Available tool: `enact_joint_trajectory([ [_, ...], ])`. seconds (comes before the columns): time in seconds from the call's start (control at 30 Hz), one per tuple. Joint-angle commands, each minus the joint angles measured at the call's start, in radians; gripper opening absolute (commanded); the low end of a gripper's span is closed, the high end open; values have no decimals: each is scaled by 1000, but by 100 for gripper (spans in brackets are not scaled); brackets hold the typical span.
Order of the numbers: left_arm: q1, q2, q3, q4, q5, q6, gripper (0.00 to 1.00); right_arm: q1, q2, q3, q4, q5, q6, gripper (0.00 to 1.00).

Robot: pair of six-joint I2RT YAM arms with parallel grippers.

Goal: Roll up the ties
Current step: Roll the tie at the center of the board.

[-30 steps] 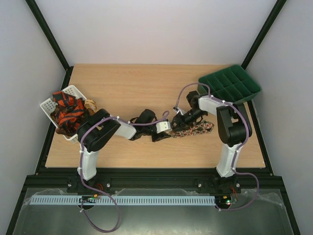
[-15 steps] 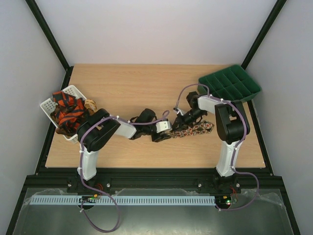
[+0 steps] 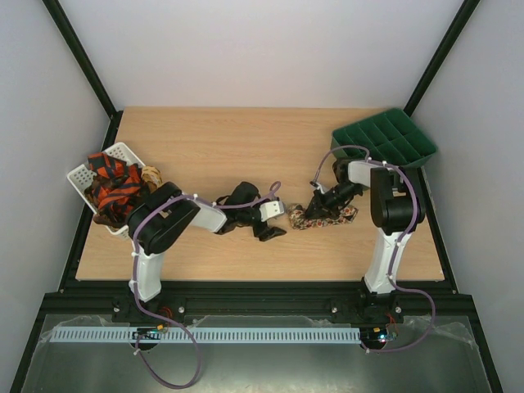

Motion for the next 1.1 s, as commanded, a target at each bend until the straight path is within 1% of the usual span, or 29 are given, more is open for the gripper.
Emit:
enact_joint_trajectory([
  [0.0, -11, 38, 43, 64, 28, -72, 80, 23, 56, -34, 14, 123, 7, 1],
  [0.2, -25, 85, 115, 97, 54, -141, 80, 74, 67, -41, 64, 103, 56, 1],
  [0.33, -24, 106, 137, 91, 38, -154, 79, 97, 71, -26, 98, 87, 100, 1],
  [0.37, -24, 109, 139, 75, 35, -144, 77, 99, 72, -23, 101, 83, 107, 1],
  [0.4, -24, 111, 142, 50, 28, -130, 72, 101, 73, -20, 98, 79, 109, 1],
  [0.5, -19, 103, 115, 0, -7, -59, 50, 97, 58, -12, 76, 61, 93, 2],
  [0.57, -15, 80, 57, -9, -31, -6, 44, 85, 33, -7, 61, 44, 78, 6],
  [0.6, -15, 70, 35, -14, -44, 18, 43, 79, 16, 0, 50, 30, 70, 10],
  [0.73, -19, 57, -6, -40, -71, 71, 42, 69, -49, 40, -30, -86, 22, 34],
  [0.77, -20, 60, -8, -43, -78, 77, 43, 71, -68, 46, -46, -120, 19, 39],
  [0.83, -28, 64, -7, -44, -87, 90, 43, 78, -87, 55, -74, -166, 10, 46],
  [0.9, -33, 68, -3, -42, -92, 99, 43, 91, -93, 61, -94, -184, 2, 49],
  [1.07, -37, 75, 4, -44, -103, 106, 43, 125, -63, 47, -92, -141, 2, 48],
])
